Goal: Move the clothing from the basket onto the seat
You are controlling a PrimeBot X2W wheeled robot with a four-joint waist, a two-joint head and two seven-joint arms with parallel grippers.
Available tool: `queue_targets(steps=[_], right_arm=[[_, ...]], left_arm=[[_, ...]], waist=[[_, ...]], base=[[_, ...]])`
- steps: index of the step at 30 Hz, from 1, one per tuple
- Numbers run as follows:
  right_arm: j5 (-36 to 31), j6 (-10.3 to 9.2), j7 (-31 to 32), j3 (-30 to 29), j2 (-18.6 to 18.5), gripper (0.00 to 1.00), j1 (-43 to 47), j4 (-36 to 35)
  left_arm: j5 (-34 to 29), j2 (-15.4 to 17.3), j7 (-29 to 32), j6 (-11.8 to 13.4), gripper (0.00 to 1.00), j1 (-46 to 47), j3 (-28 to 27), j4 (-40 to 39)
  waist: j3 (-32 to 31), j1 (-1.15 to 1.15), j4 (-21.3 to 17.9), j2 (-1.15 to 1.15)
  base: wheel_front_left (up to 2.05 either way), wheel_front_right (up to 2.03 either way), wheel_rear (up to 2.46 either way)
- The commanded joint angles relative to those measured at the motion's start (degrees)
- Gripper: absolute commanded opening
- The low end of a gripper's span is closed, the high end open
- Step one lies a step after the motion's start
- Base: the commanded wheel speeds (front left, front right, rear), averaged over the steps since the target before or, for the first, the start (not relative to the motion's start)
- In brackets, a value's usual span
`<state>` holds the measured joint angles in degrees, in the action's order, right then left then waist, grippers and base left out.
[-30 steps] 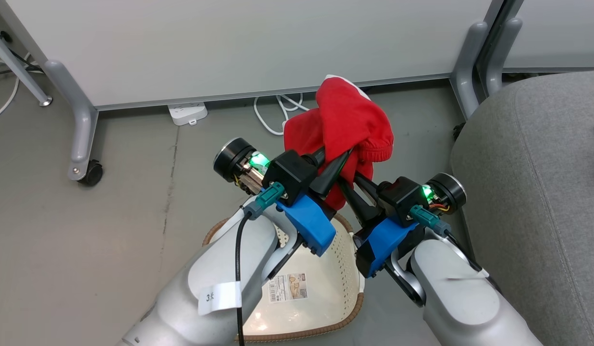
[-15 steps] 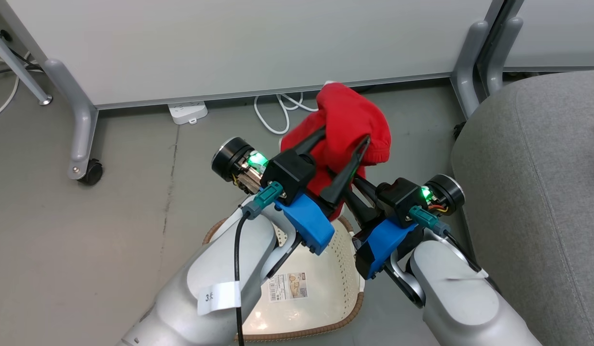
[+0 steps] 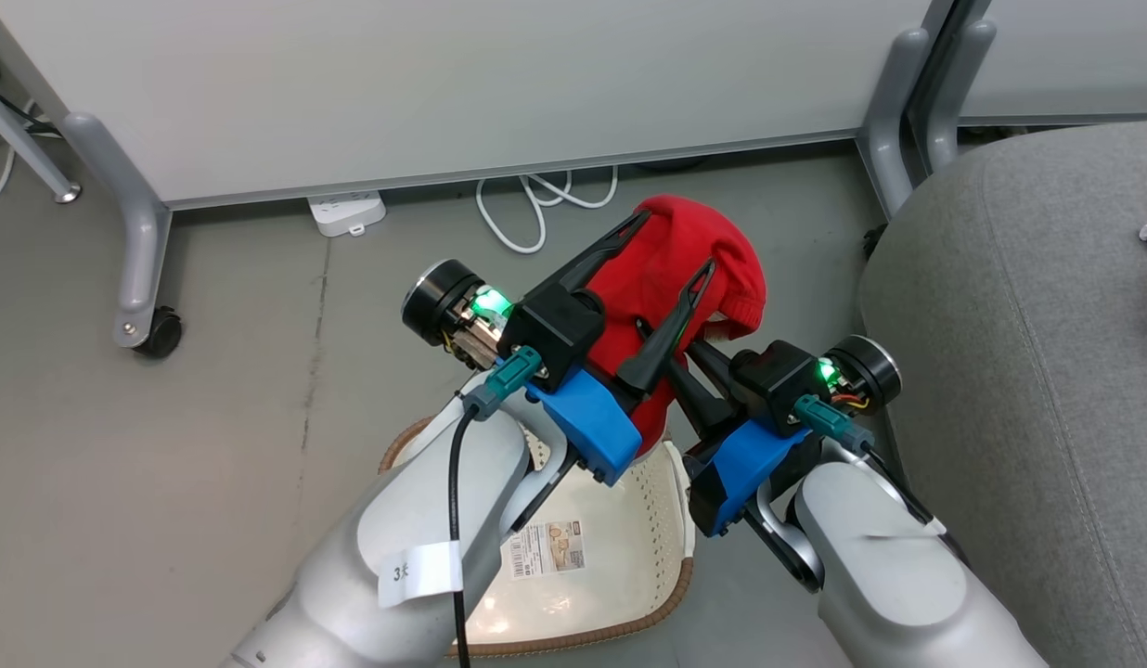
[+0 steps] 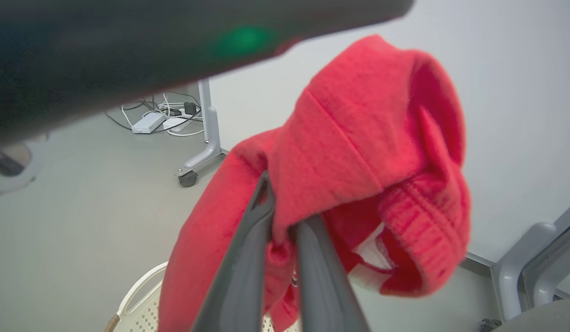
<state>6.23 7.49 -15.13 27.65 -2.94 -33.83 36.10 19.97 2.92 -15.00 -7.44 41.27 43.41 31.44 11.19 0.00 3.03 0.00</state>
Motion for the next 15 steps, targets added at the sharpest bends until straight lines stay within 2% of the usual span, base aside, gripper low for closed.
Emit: queue_targets(steps=[1, 15], right_arm=[[0.46, 0.01, -0.03, -0.30, 0.09, 0.00, -0.46, -0.23], [-1.10, 0.01, -0.03, -6.96, 0.06, 0.00, 0.45, -3.89]], left_arm=[[-0.43, -0.03, -0.28, -0.03, 1.00, -0.14, -0.37, 0.05], [-1.98, 0.89, -0.27, -0.03, 1.00, 1.03, -0.89, 0.36]], waist=[[0.33, 0.00, -0.45, 0.00], [3.54, 0.00, -7.34, 0.00]], base=[[0.00, 0.00, 0.00], [0.00, 0.00, 0.00]])
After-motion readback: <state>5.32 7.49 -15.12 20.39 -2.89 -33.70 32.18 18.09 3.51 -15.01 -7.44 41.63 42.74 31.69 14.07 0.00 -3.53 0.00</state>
